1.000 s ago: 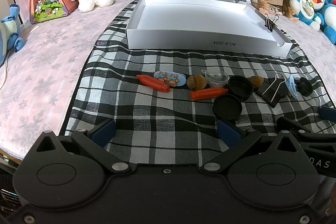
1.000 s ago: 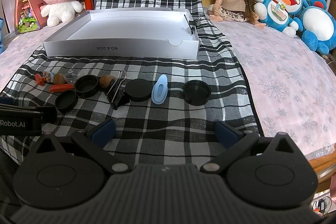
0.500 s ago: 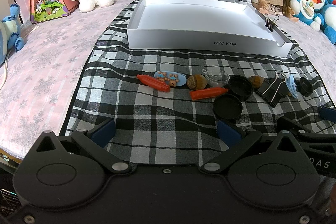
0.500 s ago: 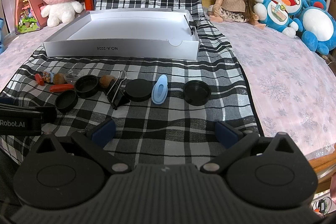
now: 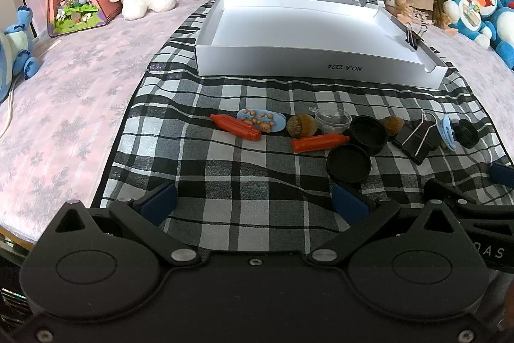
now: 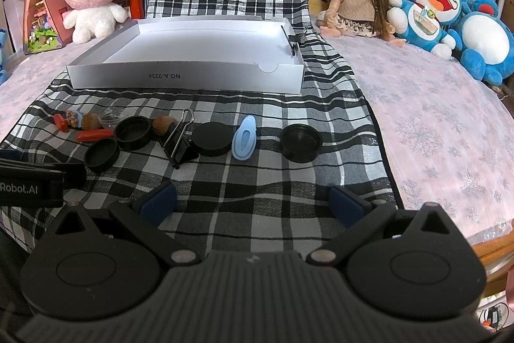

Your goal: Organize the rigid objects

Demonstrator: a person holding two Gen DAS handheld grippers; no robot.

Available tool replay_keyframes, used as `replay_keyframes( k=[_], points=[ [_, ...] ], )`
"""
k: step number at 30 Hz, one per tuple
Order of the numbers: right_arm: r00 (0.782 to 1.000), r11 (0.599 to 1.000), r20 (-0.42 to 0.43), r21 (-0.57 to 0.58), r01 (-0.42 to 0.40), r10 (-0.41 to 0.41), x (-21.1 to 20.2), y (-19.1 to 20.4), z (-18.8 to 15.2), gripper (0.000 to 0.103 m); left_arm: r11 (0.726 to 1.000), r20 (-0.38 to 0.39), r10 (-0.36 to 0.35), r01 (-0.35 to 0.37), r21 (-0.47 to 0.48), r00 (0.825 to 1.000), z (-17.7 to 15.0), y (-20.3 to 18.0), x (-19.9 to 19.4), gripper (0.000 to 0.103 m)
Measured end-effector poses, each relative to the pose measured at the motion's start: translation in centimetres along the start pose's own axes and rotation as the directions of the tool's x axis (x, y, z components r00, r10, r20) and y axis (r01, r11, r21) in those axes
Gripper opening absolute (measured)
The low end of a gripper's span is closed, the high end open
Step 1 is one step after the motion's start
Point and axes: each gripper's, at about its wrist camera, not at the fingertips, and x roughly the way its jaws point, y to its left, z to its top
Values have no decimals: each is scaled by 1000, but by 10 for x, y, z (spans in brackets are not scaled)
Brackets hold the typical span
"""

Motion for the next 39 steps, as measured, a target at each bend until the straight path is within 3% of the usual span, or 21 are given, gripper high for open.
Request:
replay_keyframes(
  k=[19, 29, 32, 34, 37, 39],
  points=[
    [999, 1000, 34, -5, -9, 9, 0, -1, -3, 103, 1000, 41, -16, 15, 21, 999, -3, 2, 1, 103],
    [995, 1000, 99, 25, 17, -19, 0, 6, -11, 103, 999, 120, -19, 14, 38, 993, -14, 1, 0, 103],
    [993, 1000, 119, -11, 3, -2, -1, 9, -10, 103, 999, 125, -41, 36, 38, 991, -12, 2, -4, 91],
    [990, 1000, 142, -27, -12, 16, -4, 9, -9, 103, 998, 146, -43, 36, 52, 988, -10, 2, -8, 68],
    [984, 998, 177, -48, -28, 36, -9, 7, -6, 103, 997, 175, -31, 18, 70, 984, -8, 1, -13, 51],
    [980, 998, 193, -56, -37, 47, -12, 6, -4, 99, 997, 183, -59, 48, 63, 981, -6, 3, -17, 42]
  ],
)
